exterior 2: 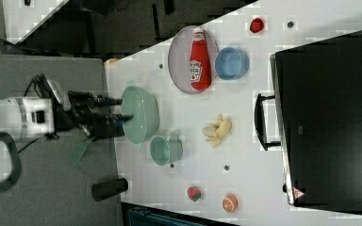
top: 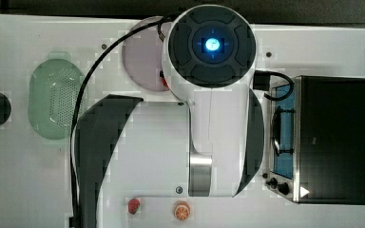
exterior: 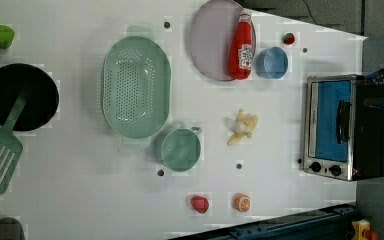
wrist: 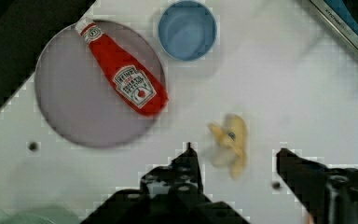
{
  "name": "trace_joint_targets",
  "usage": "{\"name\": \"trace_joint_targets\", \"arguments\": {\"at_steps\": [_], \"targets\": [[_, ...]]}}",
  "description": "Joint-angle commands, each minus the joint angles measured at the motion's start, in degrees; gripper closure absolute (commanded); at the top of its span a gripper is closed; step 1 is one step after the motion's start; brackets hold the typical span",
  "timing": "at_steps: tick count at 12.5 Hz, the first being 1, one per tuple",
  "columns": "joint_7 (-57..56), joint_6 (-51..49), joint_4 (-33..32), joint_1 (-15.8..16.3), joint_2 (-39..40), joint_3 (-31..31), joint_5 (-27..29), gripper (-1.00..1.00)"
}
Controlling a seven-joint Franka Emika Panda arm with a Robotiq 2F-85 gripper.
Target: Pick banana from table and place on oven.
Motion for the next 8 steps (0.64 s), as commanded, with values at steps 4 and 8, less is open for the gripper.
{"name": "trace_joint_targets", "arguments": {"at_steps": [4, 8], "targets": [[-4.09, -8.56, -16.49, -4.60, -24.25, 2.82, 1.60, -1.00], [-4.09, -4.65, -18.60, -4.49, -20.52, 3.08, 1.60, -1.00]]}}
